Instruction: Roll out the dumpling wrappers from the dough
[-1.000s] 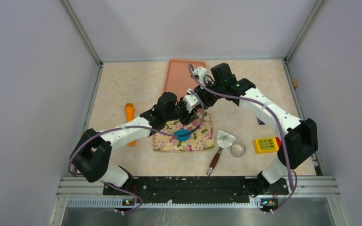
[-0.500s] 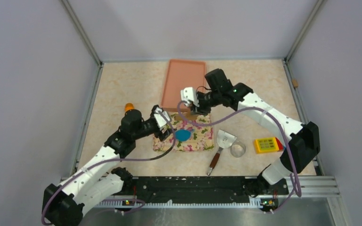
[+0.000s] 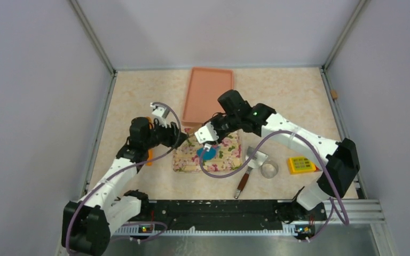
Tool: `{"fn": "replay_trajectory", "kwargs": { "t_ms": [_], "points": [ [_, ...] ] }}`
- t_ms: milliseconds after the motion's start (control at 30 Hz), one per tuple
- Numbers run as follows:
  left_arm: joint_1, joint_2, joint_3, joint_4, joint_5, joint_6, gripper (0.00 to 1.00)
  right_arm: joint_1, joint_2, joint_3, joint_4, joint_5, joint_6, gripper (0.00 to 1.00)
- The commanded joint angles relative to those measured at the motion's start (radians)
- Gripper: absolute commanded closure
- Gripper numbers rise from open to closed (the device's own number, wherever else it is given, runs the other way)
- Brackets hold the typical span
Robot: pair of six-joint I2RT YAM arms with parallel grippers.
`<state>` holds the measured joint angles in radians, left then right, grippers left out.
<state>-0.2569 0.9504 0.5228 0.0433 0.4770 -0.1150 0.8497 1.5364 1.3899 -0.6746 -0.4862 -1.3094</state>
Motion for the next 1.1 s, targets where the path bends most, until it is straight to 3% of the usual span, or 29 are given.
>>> {"fn": "replay_trajectory", "kwargs": {
  "t_ms": [0,133,367,667,1067],
  "points": [
    [0.096,0.084,0.022,-0.112,-0.135,-0.262,0.38,0.05,0.007,0.048,-0.129,-0.021,0.02,1.0],
    [0.106,0.125,-0.001,-0.085,-0.177,-0.305,0.39,0.078,0.033,0.089,-0.18,-0.003,0.066,1.0],
    [0.113,0.113,-0.04,-0.051,-0.008,-0.263,0.35,0.102,0.007,0.082,-0.19,0.029,0.083,1.0],
    [0.143,0.218,-0.009,-0.038,-0.189,-0.322,0.34,0.141,0.023,0.009,-0.037,0.091,0.149,1.0],
    [0.171,0.432,0.049,-0.051,-0.123,-0.387,0.39,0.102,0.076,-0.086,-0.004,0.113,0.192,1.0]
  ]
}}
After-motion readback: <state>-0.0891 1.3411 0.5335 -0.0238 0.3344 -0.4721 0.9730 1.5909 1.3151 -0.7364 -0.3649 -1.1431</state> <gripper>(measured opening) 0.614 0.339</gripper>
